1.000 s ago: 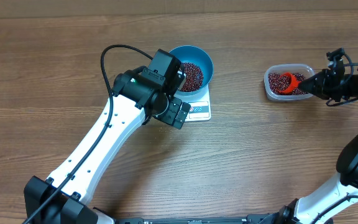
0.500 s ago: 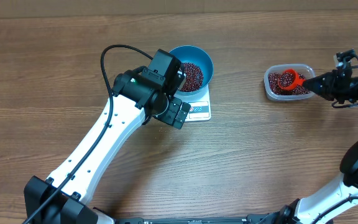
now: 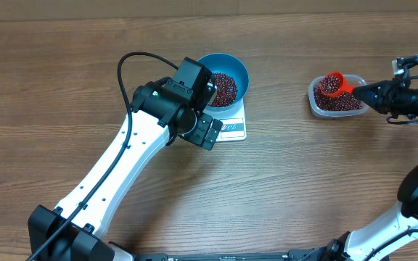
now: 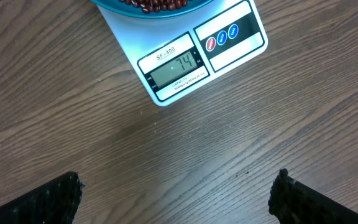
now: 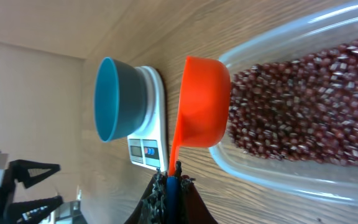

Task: Scoop item into bowl and weigh 150g on scale
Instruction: 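Drag the red cup through the beans with the right gripper to scoop, then lift the filled cup and carry it over the teal bowl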

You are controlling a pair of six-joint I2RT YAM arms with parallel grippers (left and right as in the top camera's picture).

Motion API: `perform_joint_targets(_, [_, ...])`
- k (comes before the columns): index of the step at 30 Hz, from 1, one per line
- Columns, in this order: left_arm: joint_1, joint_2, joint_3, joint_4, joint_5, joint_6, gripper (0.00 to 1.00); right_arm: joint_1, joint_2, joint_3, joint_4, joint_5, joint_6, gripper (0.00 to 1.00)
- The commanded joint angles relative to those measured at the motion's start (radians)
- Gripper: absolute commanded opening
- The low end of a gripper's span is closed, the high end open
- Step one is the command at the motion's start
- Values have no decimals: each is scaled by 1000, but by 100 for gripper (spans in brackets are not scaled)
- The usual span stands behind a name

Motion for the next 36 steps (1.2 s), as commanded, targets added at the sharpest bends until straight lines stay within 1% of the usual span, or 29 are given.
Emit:
perform_joint_targets(1, [-2, -11, 9, -3, -3, 15, 100, 30, -3, -4, 2, -85, -12, 4])
perform_joint_targets(9, [-2, -11, 9, -3, -3, 16, 100, 103, -3, -2, 6, -257, -19, 4])
perform_joint_targets(19, [-2, -11, 9, -3, -3, 15, 100, 292, -3, 0, 64, -279, -19, 4])
perform_joint_targets(25, [-2, -11, 9, -3, -3, 15, 99, 408, -4, 55, 94, -277, -19, 4])
perform_joint_targets(28, [-2, -11, 9, -3, -3, 15, 100, 455, -5, 101, 97, -237, -18, 4])
perform_joint_targets(36, [-2, -11, 9, -3, -3, 15, 100, 573, -5, 214, 93, 19, 46, 4])
